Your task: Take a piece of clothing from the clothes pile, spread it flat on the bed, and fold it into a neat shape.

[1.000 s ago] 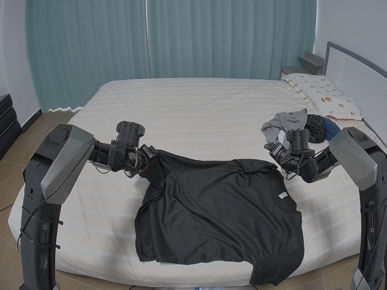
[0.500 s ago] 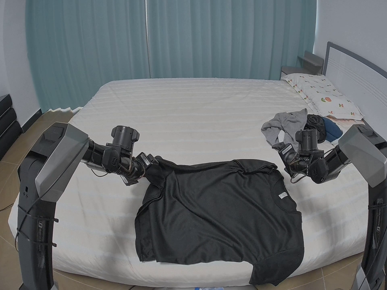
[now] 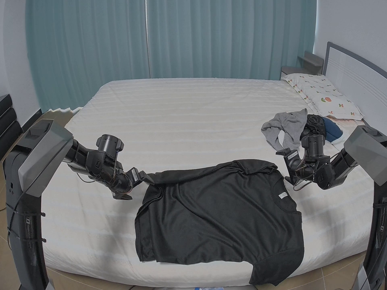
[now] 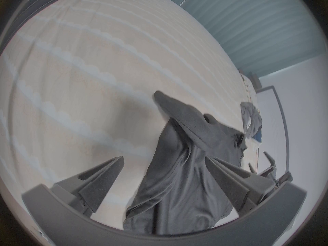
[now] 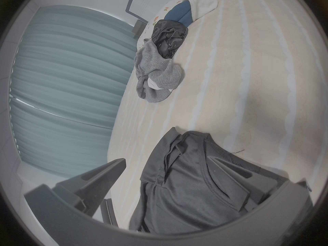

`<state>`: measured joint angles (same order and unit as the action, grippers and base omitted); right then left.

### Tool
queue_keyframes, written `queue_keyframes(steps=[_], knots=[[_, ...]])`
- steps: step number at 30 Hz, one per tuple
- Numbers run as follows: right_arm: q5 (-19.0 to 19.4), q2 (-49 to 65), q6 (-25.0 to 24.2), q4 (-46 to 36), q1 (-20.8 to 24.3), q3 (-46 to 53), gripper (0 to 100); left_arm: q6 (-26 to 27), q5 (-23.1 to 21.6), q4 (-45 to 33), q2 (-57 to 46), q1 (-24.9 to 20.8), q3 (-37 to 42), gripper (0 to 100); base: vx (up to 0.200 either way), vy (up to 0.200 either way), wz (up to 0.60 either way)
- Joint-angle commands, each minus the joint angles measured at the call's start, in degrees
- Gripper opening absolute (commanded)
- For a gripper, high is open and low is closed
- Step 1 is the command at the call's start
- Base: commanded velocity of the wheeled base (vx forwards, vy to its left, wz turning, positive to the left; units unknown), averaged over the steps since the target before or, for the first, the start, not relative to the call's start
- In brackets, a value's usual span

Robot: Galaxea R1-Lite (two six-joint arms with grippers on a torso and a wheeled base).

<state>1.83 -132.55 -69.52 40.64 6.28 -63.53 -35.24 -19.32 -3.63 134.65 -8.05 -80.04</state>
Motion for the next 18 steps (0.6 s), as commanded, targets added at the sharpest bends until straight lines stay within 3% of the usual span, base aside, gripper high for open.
queue_keyframes(steps=[1,9,12,18], knots=[[0.19,0.36,-1.05,4.09,0.14,4.11,100,0.88,0.16,0.47,-0.7,0.75,1.38,100,0.0,0.0,0.0],[0.19,0.19,-1.14,8.31,0.75,6.84,100,-7.74,0.6,1.17,2.64,0.31,-6.18,100,0.0,0.0,0.0],[0.19,0.19,-1.23,8.4,0.84,7.1,100,-8.53,0.78,1.08,3.78,0.22,-8.02,100,0.0,0.0,0.0],[0.11,0.1,-2.55,8.4,0.58,7.1,100,-8.88,6.23,0.91,9.06,-1.09,-13.91,100,0.0,0.0,0.0]])
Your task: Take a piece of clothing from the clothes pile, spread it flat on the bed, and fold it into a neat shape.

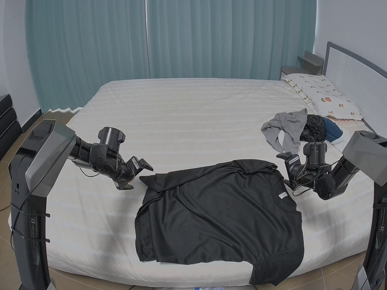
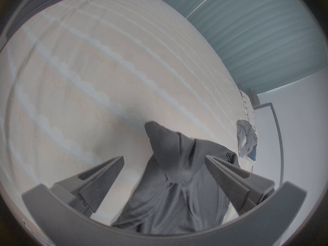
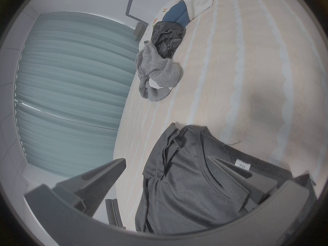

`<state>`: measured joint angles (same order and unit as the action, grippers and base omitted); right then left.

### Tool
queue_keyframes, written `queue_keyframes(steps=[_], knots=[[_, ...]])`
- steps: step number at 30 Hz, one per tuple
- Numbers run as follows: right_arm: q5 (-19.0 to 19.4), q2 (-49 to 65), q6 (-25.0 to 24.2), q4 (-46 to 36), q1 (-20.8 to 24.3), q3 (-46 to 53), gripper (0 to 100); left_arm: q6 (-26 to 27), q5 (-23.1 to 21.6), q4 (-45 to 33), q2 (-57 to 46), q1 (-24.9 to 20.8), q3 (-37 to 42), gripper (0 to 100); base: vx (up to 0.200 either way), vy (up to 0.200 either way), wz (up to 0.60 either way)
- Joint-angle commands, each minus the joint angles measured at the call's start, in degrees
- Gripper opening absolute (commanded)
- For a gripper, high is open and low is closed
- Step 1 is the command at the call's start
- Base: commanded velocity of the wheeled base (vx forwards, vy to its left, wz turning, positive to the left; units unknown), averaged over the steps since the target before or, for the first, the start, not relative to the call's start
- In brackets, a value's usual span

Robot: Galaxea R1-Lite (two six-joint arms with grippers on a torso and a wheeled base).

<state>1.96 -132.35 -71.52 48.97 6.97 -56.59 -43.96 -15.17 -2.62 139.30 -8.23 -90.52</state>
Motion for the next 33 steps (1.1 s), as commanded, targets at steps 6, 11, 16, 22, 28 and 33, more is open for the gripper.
queue_keyframes(steps=[6,11,16,22,28,33], knots=[[-0.12,-0.27,-0.55,0.86,0.06,0.16,100,-0.25,3.48,-0.72,7.12,-1.88,-8.19,0,0.0,0.0,0.0],[-0.2,-0.01,-0.46,1.57,0.15,0.25,100,-0.34,3.83,-0.72,8.79,-2.76,-10.38,0,0.0,0.0,0.0],[-0.29,-0.01,-0.37,1.66,0.15,0.25,100,-4.56,7.96,-0.98,9.94,-2.49,-17.33,0,0.0,0.0,0.0],[-0.38,0.17,-0.28,1.74,0.15,0.25,100,-7.63,11.91,-0.02,9.85,-1.09,-24.08,0,0.0,0.0,0.0],[-0.73,0.08,-0.2,1.74,0.23,0.08,100,-7.63,15.69,7.72,9.67,0.05,-24.08,0,0.0,0.0,0.0],[-1.08,-0.01,-0.02,3.94,0.59,0.6,100,-7.63,18.24,12.9,10.02,1.2,-24.08,0,0.0,0.0,0.0]])
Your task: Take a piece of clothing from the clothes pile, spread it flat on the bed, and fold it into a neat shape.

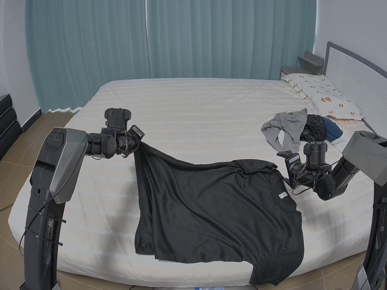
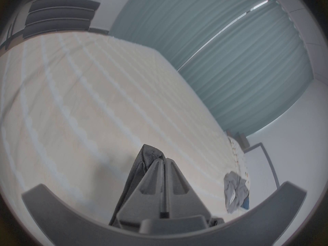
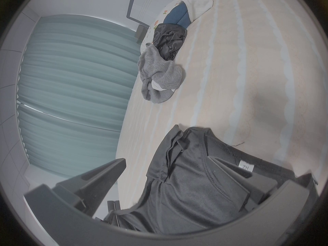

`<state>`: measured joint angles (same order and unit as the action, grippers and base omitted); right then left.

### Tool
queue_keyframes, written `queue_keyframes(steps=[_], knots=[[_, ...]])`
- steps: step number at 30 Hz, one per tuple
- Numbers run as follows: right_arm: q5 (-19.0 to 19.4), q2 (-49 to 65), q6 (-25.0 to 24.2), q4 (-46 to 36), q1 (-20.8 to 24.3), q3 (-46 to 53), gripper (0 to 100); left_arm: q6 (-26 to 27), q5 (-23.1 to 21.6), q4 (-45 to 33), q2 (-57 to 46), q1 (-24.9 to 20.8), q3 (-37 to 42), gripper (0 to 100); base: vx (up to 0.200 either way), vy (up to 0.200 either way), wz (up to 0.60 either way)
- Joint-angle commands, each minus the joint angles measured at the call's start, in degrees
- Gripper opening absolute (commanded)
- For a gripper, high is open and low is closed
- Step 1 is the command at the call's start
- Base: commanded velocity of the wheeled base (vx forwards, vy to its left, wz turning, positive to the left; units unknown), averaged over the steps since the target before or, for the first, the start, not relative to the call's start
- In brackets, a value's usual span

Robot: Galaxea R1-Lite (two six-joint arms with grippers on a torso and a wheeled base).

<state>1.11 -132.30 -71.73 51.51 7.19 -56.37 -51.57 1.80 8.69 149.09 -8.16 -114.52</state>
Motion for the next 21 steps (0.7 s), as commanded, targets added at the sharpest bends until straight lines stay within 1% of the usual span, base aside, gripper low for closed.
queue_keyframes(steps=[1,6,10,11,16,17,21], knots=[[-0.23,-0.06,0.27,1.67,0.37,0.47,100,-0.03,1.45,1.77,0.24,1.21,-0.07,0,0.0,0.0,0.0],[-0.14,-0.23,0.8,2.72,0.63,0.47,100,-0.03,1.62,1.59,0.59,1.48,-0.07,0,0.0,0.0,0.0],[-0.14,-0.76,2.3,2.37,2.48,-1.37,100,0.06,1.54,1.59,0.94,1.39,-0.07,0,0.0,0.0,0.0],[-0.14,-0.94,2.56,2.2,2.83,-1.81,100,0.15,1.54,1.5,1.03,1.39,-0.07,100,0.0,0.0,0.0],[-0.14,-2.87,5.11,1.32,5.38,-4.89,100,-0.03,1.54,1.06,1.2,1.21,-0.07,100,0.0,0.0,0.0],[-0.14,-3.57,6.25,-0.79,6.61,-6.65,100,-0.11,1.54,0.98,0.94,1.3,0.08,100,0.0,0.0,0.0],[-0.05,-4.54,6.87,-7.65,7.4,-11.57,100,-0.38,0.92,-0.52,-1.08,1.48,3.78,100,0.0,0.0,0.0]])
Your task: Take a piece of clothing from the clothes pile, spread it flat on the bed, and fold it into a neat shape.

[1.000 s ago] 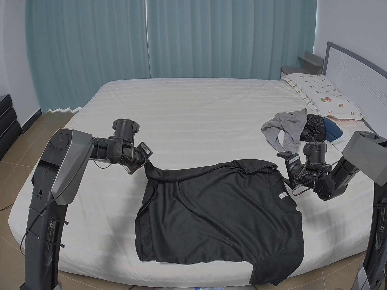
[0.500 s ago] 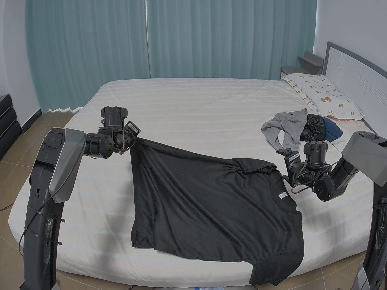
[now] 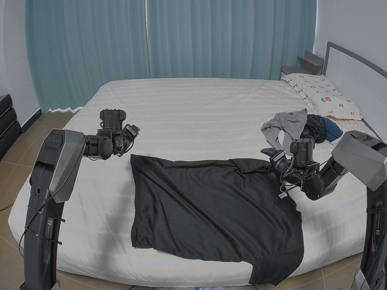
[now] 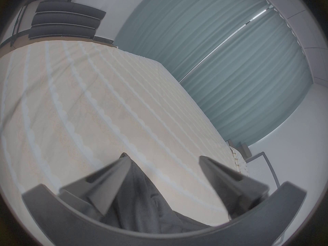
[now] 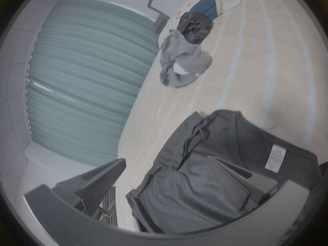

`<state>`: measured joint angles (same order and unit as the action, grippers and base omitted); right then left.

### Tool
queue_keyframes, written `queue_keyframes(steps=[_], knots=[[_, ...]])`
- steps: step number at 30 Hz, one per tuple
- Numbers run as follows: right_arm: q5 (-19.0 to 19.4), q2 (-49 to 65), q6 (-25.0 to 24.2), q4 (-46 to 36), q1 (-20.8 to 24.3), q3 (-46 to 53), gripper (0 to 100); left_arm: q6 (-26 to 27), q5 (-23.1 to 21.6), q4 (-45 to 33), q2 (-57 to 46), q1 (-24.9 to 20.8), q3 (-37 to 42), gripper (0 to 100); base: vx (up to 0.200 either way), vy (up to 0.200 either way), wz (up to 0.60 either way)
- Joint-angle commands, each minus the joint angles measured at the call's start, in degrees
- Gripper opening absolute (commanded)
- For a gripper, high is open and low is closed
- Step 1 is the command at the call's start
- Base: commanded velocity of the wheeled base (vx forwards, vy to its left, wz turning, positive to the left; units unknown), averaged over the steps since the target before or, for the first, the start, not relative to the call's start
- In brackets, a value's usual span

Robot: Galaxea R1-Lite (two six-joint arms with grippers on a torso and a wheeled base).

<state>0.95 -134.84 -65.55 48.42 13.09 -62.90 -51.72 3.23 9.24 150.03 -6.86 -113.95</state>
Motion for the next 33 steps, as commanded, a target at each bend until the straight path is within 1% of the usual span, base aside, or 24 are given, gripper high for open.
queue_keyframes(steps=[1,4,6,7,9,17,18,21,22,23,27,29,30,31,32,33], knots=[[0.1,-2.71,0.77,-6.76,1.5,-6.88,100,-0.22,-1.03,-0.89,-3.52,0.18,5.4,100,0.0,0.0,0.0],[0.28,-4.11,1.74,-10.72,1.41,-11.1,100,-0.22,-3.76,-0.19,-7.3,0.18,11.2,100,0.0,0.0,0.0],[0.37,-4.73,2.0,-11.77,1.41,-12.24,100,-0.39,-4.64,-0.19,-8.44,0.18,12.87,100,0.0,0.0,0.0],[0.37,-6.58,2.36,-14.14,1.32,-15.14,100,-1.36,-6.31,-0.1,-10.55,0.1,16.56,100,0.0,0.0,0.0],[0.19,-8.6,2.79,-16.6,1.06,-18.57,100,-3.29,-7.1,-0.1,-12.74,-0.17,20.17,100,0.0,0.0,0.0],[0.1,-12.9,3.94,-24.08,0.71,-27.1,100,-10.15,-11.23,0.78,-18.55,-0.34,30.98,100,0.0,0.0,0.0],[0.02,-14.05,4.29,-25.39,0.71,-29.21,0,-11.56,-11.84,2.54,-19.34,-0.52,33.7,100,0.0,0.0,0.0],[0.02,-15.1,4.38,-26.89,0.53,-32.28,0,-12.35,-12.28,8.6,-20.57,-0.96,39.94,100,0.0,0.0,0.0],[0.02,-15.19,4.38,-26.98,0.53,-32.46,0,-12.35,-12.28,8.95,-20.65,-0.96,40.29,100,0.0,0.0,0.0],[0.02,-15.28,4.46,-27.24,0.0,-33.86,0,-12.35,-12.28,13.79,-21.01,-1.13,44.34,100,0.0,0.0,0.0],[0.02,-15.45,4.46,-28.29,-0.52,-36.94,0,-12.26,-12.28,22.49,-22.5,-1.66,52.95,100,0.0,0.0,0.0],[0.02,-15.54,4.46,-28.12,-0.96,-37.73,0,-12.26,-12.28,24.25,-23.03,-2.28,55.23,100,0.0,0.0,0.0],[0.02,-15.54,4.46,-27.77,-1.4,-39.23,0,-12.26,-12.37,26.62,-23.47,-2.8,58.22,100,0.0,0.0,0.0],[0.02,-15.54,4.46,-27.77,-1.49,-39.4,0,-12.26,-12.37,26.79,-23.55,-2.8,58.49,100,0.0,0.0,0.0],[-0.07,-15.63,4.38,-27.68,-1.84,-41.86,0,-12.35,-12.37,29.96,-23.55,-3.51,61.56,100,0.0,0.0,0.0],[-0.07,-15.63,4.38,-27.59,-1.93,-42.74,0,-12.26,-12.37,31.28,-23.55,-3.86,62.71,100,0.0,0.0,0.0]])
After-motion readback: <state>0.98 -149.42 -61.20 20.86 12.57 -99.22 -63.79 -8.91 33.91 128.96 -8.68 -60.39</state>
